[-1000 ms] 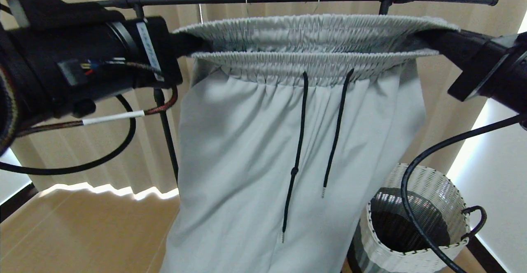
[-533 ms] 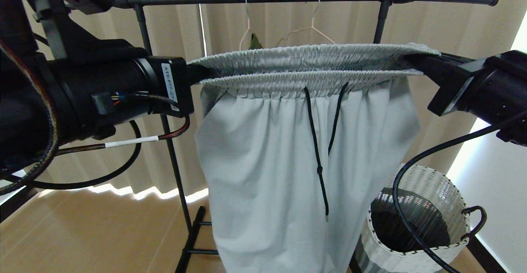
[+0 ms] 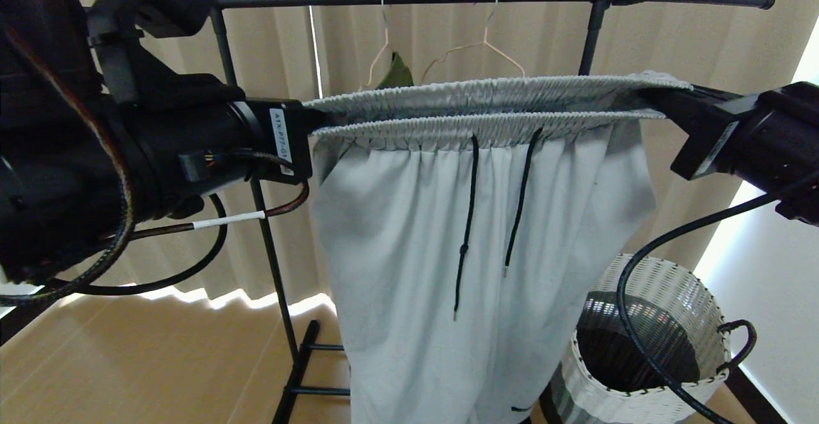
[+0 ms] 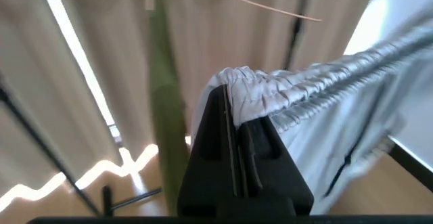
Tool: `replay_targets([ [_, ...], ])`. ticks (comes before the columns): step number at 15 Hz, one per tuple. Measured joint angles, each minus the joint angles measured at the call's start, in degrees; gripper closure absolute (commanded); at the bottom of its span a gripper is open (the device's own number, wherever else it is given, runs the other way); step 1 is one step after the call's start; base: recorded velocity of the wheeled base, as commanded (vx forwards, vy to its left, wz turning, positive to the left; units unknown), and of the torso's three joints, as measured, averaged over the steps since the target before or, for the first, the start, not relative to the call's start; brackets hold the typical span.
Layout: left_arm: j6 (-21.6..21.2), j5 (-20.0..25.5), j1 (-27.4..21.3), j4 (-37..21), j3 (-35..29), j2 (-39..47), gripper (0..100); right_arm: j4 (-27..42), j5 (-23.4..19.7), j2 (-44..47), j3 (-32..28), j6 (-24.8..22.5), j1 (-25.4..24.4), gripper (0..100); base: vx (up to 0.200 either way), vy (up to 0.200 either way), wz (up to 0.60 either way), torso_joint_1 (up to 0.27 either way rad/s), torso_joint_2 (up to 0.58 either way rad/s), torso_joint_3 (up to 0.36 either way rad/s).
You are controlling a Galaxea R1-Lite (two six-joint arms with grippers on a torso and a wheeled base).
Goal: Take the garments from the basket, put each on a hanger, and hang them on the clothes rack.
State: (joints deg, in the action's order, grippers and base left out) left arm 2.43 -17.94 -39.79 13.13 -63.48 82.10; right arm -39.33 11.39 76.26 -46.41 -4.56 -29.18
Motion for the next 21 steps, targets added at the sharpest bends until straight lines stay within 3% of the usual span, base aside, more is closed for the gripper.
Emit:
replay_targets([
  [3,0.02,-1.05,0.16,3.91,-0.55,2.29,100,2.46,0.0,-2.56,1.13,-0.23,0.02,100,0.0,0.0,0.0,0.0,0.0,0.0],
  [6,0.02,-2.33,0.24,6.99,-1.18,4.8,100,9.52,-0.85,-6.86,2.45,-0.15,-0.33,100,0.0,0.0,0.0,0.0,0.0,0.0],
  [10,0.06,-4.96,0.43,10.33,-4.41,9.35,100,10.46,-11.01,-12.04,7.11,-0.11,-2.68,100,0.0,0.0,0.0,0.0,0.0,0.0],
  [11,0.09,-4.96,0.51,10.79,-4.72,10.18,100,10.37,-11.92,-12.76,7.85,-0.09,-2.82,100,0.0,0.0,0.0,0.0,0.0,0.0],
  [16,0.11,-4.93,0.68,11.17,-3.36,11.5,100,10.42,-11.79,-13.23,8.41,-0.22,-2.54,100,0.0,0.0,0.0,0.0,0.0,0.0],
  [21,-0.2,-3.6,1.32,8.35,0.41,7.84,100,5.47,-11.85,-7.97,6.23,-0.09,3.96,100,0.0,0.0,0.0,0.0,0.0,0.0],
])
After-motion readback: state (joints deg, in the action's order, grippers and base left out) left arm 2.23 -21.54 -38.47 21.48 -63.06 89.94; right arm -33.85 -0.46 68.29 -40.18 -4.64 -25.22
